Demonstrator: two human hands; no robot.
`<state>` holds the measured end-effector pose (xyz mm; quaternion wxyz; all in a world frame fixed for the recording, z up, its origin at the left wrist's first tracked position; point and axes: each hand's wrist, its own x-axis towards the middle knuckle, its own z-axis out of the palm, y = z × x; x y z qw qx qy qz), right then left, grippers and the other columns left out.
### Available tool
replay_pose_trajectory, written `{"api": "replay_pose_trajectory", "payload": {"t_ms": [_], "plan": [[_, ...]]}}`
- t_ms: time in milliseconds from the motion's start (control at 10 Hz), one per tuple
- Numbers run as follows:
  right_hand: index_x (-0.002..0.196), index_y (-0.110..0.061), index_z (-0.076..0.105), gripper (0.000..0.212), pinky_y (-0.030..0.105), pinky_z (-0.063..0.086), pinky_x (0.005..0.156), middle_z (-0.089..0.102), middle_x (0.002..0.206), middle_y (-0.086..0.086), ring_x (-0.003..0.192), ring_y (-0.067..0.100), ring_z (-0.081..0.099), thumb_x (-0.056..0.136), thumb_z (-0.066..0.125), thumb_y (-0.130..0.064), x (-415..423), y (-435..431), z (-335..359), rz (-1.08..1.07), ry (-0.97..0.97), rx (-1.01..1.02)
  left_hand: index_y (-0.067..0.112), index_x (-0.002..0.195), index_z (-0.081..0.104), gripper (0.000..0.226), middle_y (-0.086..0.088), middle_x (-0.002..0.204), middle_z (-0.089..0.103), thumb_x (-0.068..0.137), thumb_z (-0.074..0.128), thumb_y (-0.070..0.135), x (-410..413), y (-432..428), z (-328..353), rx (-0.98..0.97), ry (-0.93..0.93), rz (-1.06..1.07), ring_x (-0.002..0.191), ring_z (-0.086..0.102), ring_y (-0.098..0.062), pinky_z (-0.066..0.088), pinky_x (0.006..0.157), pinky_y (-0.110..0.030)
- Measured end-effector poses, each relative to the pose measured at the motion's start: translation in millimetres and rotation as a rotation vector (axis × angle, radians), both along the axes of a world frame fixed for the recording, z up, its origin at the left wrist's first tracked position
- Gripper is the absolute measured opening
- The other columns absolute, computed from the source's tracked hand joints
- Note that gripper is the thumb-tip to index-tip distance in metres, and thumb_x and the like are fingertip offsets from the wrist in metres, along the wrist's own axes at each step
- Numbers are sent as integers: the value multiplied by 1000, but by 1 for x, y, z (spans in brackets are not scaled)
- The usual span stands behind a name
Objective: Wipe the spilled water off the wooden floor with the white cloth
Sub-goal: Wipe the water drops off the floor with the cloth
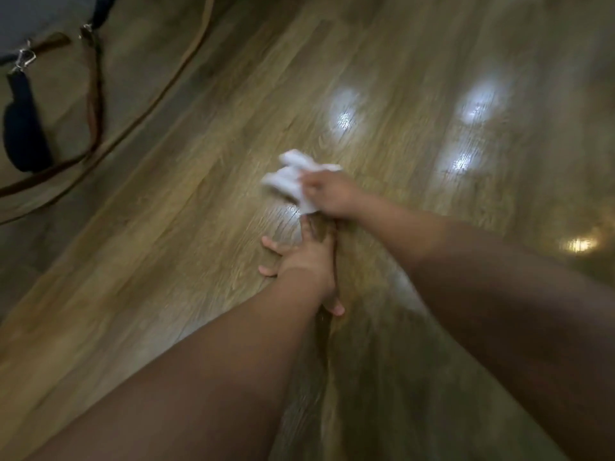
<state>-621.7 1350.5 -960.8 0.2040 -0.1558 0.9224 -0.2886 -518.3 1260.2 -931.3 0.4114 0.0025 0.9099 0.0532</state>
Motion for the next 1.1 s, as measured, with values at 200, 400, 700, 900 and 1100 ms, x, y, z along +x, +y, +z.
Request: {"api": "replay_pose_trajectory", "payload": {"t_ms": [200,400,700,900,1100], "plan": [[142,-20,50,89,38,23,114,42,151,11,139,34,37,71,30,-71,63,259,-2,-696,66,283,25,156,6,115,-17,163,-9,72,73,66,-12,11,-1,26,165,-64,143,-3,-59,15,105,-80],[150,-21,35,65,56,23,113,25,158,14,140,45,29,89,26,-44,71,312,-29,-784,150,510,28,154,17,65,-5,166,4,99,19,61,-44,47,-48,239,633,-337,152,-11,-28,-10,113,-67],[153,-37,15,60,67,2,115,-4,164,2,148,41,-5,94,19,-49,-87,274,-27,-873,-88,543,35,153,23,64,-1,166,4,95,21,61,-49,50,-58,189,611,-359,152,-11,-28,-9,114,-68],[152,-41,20,56,62,0,115,1,161,0,147,40,-5,96,28,-41,-107,19,-25,145,274,380,26,137,56,64,-8,146,49,80,44,54,-53,47,-58,143,509,-381,141,31,-39,6,112,-71],[153,-41,17,54,43,9,121,1,164,-8,150,26,1,100,30,-37,-100,14,-18,188,260,284,27,125,65,58,-6,133,59,75,49,52,-52,43,-65,210,638,-391,135,36,-38,14,108,-71]]}}
